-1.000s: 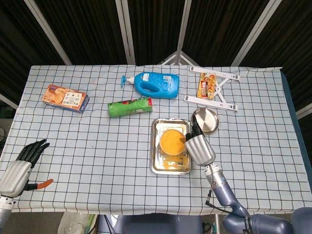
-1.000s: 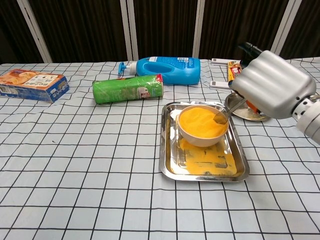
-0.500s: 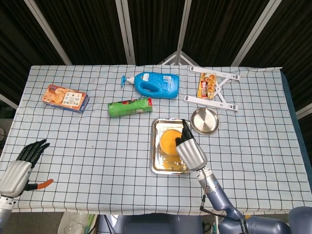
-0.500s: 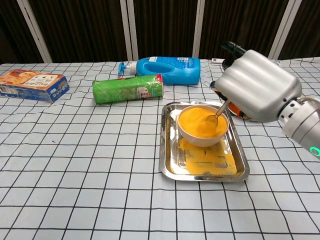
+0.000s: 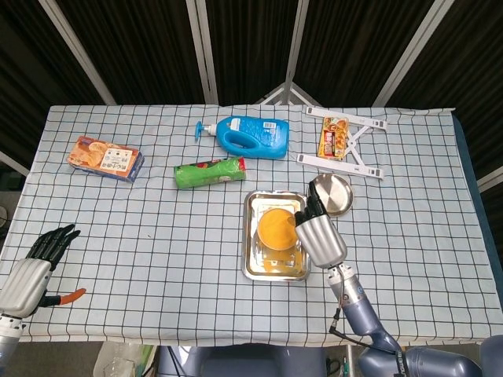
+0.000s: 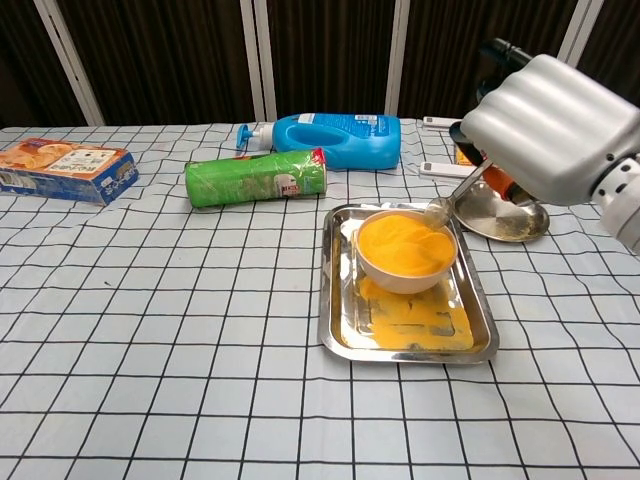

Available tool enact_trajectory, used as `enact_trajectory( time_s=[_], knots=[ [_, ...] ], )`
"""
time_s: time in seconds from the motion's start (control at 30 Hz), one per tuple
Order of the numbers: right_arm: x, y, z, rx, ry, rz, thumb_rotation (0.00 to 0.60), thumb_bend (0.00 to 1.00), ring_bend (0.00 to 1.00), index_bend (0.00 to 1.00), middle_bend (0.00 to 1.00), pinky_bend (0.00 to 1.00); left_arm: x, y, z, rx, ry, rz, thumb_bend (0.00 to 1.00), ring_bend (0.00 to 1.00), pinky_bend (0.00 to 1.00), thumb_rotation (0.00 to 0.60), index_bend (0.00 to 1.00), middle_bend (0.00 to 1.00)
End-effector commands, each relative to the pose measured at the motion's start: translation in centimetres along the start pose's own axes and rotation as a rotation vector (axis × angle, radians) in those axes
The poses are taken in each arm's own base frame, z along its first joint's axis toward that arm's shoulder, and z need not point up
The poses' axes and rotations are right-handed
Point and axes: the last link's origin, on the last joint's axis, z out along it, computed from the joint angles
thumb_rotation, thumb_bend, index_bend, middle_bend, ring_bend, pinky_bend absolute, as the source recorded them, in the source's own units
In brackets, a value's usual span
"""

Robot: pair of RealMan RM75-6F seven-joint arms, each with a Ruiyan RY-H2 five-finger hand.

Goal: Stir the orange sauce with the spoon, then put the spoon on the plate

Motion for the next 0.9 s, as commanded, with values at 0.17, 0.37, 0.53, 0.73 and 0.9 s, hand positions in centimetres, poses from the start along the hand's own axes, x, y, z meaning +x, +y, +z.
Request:
enact_trajectory(
  time_s=[0.17, 0.37, 0.53, 0.73, 0.9],
  knots=[
    [-0.2, -0.1, -0.8, 0.004, -0.019, 0.032, 0.600, 0.67, 0.30, 0.65, 0.61, 0.00, -0.1, 0.0, 0.0, 0.001, -0.004, 0.001, 0.00, 0.00, 0.00, 0.600, 0.00, 0.00],
    [-0.1, 0.2, -0.7, -0.012, -0.027, 0.051, 0.600, 0.67, 0.30, 0.65, 0.61, 0.00, -0.1, 0.0, 0.1, 0.003, -0.007, 0.003, 0.00, 0.00, 0.00, 0.600, 0.00, 0.00],
    [-0.4, 0.6, -0.8, -0.042, -0.061, 0.091, 0.600, 0.67, 0.30, 0.65, 0.61, 0.00, -0.1, 0.0, 0.0, 0.002, -0.005, 0.003, 0.00, 0.00, 0.00, 0.600, 0.00, 0.00],
    [-0.3, 2.3, -0.1, -0.147, -0.102, 0.226, 0.600, 0.67, 0.30, 0.65, 0.61, 0.00, -0.1, 0.0, 0.0, 0.007, -0.006, 0.001, 0.00, 0.00, 0.00, 0.600, 0.00, 0.00],
    [-1.4, 4.5, 0.4, -0.241, -0.158, 0.286, 0.600, 0.67, 0.30, 0.65, 0.61, 0.00, -0.2, -0.1, 0.1, 0.012, -0.014, -0.001, 0.00, 0.00, 0.00, 0.600, 0.00, 0.00]
  ],
)
